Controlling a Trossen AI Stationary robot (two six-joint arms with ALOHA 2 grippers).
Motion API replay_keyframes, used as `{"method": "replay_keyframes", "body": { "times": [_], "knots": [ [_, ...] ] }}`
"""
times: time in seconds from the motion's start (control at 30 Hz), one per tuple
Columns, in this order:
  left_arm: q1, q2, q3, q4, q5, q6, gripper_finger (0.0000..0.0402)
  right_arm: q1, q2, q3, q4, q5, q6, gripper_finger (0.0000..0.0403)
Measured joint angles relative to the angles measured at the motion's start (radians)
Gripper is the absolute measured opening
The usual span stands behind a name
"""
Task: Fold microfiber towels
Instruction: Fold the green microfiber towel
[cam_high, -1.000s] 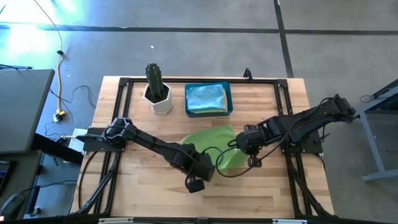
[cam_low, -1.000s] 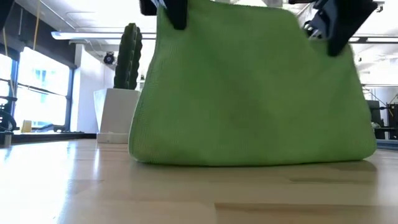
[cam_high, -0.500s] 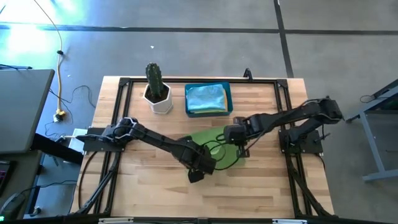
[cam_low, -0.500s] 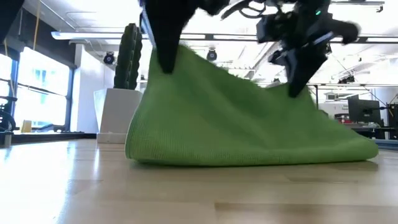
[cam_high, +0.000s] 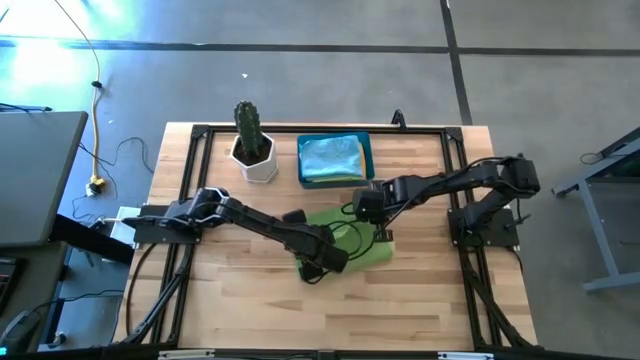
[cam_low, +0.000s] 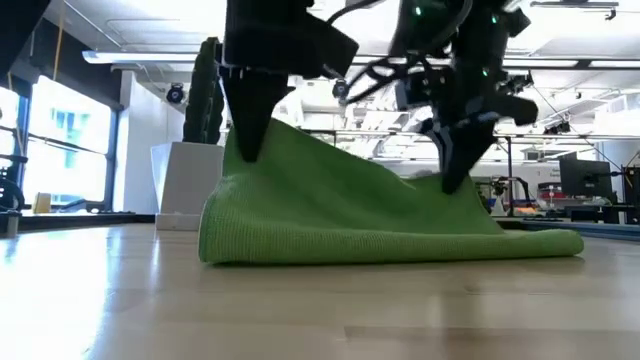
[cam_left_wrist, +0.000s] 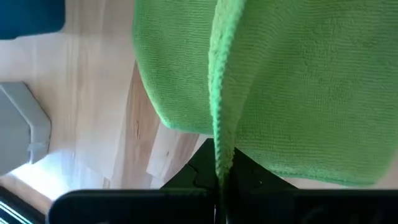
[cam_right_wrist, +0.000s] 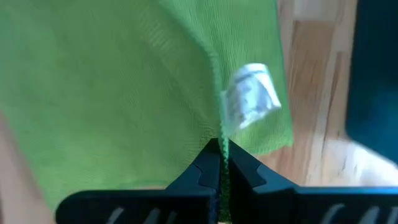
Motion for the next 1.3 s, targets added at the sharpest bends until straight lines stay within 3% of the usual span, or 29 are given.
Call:
{"method": "replay_keyframes", "body": {
  "times": [0.47,0.93,1.3],
  "knots": [
    [0.078,-0.015,-0.171,0.168,0.0,-0.031,0.0,-0.057,-0.008,-0.113,0.209,-0.009,-0.001,0.0],
    [0.123,-0.018,-0.197,0.101,-0.036,-0.12,0.0,-0.114,-0.008,-0.113,0.212,-0.007,0.063,0.0],
    [0.16,-0.053,-0.197,0.051,-0.13,-0.111,0.0,-0.128,-0.008,-0.113,0.251,0.042,0.083,0.0]
  ]
}}
